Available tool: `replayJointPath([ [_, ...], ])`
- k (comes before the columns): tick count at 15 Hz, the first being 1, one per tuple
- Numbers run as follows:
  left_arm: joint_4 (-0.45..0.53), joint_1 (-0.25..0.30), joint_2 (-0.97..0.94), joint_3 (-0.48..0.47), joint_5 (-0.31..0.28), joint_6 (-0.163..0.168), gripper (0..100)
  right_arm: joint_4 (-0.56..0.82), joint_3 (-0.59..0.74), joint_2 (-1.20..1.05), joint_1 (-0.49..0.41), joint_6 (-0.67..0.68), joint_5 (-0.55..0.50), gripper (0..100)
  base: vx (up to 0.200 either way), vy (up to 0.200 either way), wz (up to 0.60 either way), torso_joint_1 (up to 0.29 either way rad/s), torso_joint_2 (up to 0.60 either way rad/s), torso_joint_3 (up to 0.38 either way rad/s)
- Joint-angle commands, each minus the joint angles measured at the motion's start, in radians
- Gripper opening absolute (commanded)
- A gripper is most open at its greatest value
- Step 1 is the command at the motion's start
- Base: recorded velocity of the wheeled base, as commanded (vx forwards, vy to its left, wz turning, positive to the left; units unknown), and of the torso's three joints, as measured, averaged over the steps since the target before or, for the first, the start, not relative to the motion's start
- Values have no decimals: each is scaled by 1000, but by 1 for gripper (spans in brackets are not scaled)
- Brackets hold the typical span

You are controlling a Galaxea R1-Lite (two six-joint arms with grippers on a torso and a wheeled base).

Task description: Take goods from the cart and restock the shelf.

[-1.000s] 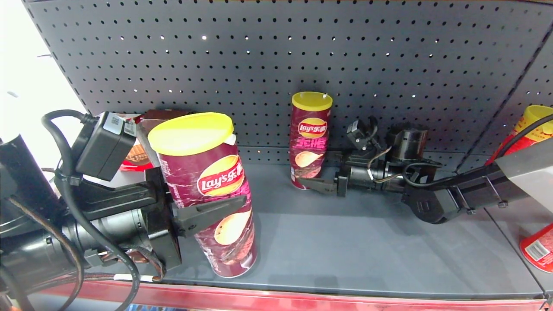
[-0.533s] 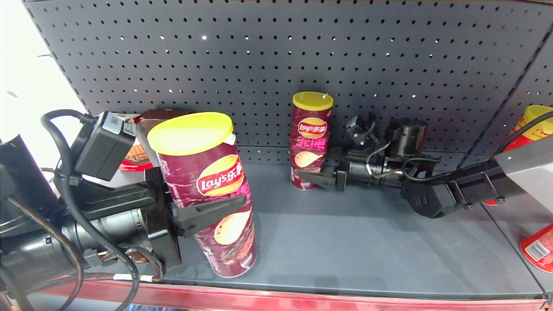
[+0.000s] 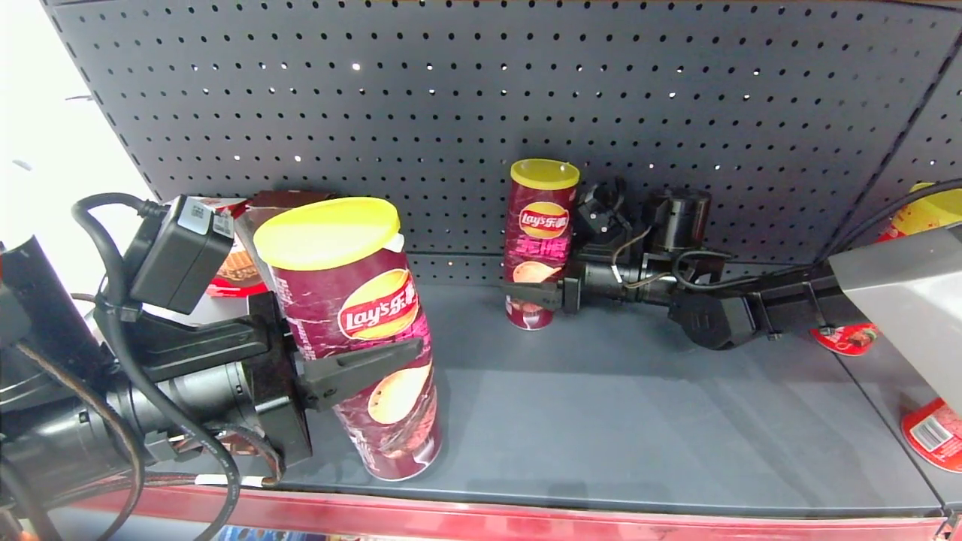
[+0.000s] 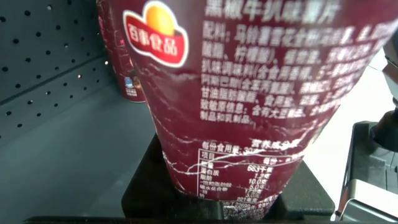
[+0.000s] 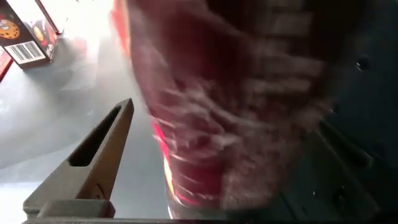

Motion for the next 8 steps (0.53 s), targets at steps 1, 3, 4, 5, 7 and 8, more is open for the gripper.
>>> replayJointPath([
  [1, -1, 2, 0, 5, 0, 0, 0, -8, -12, 25, 1, -2, -10, 100, 0, 0, 0, 0, 0, 0],
  [3, -1, 2, 0, 5, -2, 0, 0, -5, -9, 31, 10, -3, -16, 0, 0, 0, 0, 0, 0, 0],
  [4, -1, 2, 0, 5, -2, 0, 0, -5, -6, 33, 11, -3, -27, 0, 0, 0, 0, 0, 0, 0],
  [5, -1, 2, 0, 7, 0, 0, 0, -5, -6, 34, 15, -5, -32, 0, 0, 0, 0, 0, 0, 0],
  [7, -1, 2, -2, 7, 0, 0, 0, -5, -3, 33, 18, -5, -33, 0, 0, 0, 0, 0, 0, 0],
  [8, -1, 2, -2, 7, 0, 0, 0, -8, 7, 31, 21, -5, -33, 0, 0, 0, 0, 0, 0, 0],
])
